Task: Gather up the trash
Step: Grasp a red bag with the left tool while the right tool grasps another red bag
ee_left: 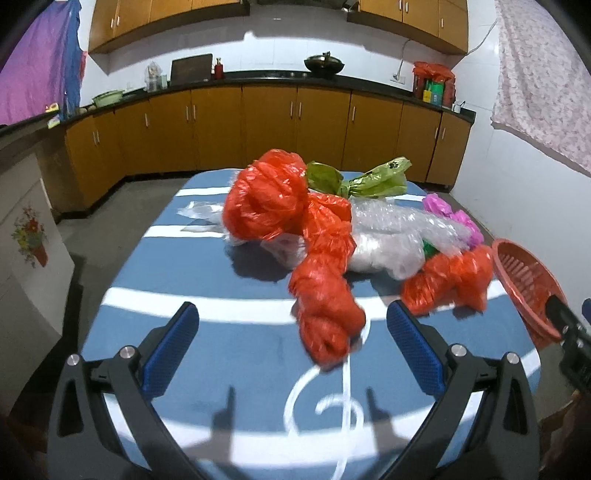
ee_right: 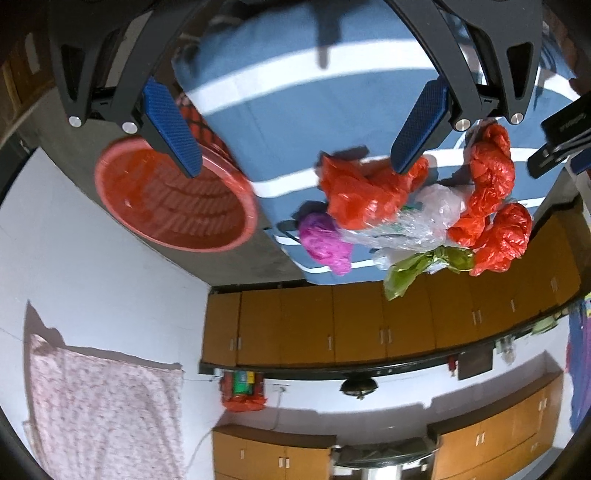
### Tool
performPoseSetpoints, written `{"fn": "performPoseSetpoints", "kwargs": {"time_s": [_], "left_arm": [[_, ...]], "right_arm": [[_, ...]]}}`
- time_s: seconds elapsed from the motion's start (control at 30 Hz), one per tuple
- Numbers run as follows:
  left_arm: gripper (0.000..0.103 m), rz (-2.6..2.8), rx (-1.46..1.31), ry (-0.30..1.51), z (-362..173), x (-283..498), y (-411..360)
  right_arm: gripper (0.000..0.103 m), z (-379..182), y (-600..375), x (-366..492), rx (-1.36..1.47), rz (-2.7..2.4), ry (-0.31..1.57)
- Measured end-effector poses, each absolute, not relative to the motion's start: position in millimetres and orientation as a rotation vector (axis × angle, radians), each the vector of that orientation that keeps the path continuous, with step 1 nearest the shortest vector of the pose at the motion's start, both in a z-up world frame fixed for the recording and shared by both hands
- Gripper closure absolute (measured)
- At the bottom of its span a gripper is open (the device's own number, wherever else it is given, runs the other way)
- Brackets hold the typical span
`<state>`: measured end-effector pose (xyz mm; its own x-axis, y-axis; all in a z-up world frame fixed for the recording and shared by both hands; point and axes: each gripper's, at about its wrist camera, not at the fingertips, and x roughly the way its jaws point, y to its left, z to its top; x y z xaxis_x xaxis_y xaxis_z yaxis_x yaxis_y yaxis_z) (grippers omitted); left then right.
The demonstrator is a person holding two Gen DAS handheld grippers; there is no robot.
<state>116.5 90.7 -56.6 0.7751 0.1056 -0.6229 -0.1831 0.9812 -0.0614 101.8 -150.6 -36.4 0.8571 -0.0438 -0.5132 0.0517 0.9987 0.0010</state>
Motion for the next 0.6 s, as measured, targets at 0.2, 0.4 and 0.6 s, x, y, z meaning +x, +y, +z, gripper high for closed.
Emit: {"fn": "performPoseSetpoints", "kwargs": {"time_s": [0.2, 0.4, 0.6], "left_arm": [[0.018, 0.126, -0.106, 0.724, -72.6, 162.8, 85.8], [0.035, 0.103, -0.137, 0.817, -96.8, 189.3, 91.7], [0.058, 0.068, -0.138, 0.824, -103.4, 190.4, 92.1]], "right_arm": [[0.007, -40.3, -140.9, 129.7, 0.009, -0.02, 0.555], [0.007, -46.3, -141.0, 143.2, 0.009, -0.026, 0.565], [0.009, -49.6, -136.2, 151.6, 0.002, -0.017, 0.575]]}}
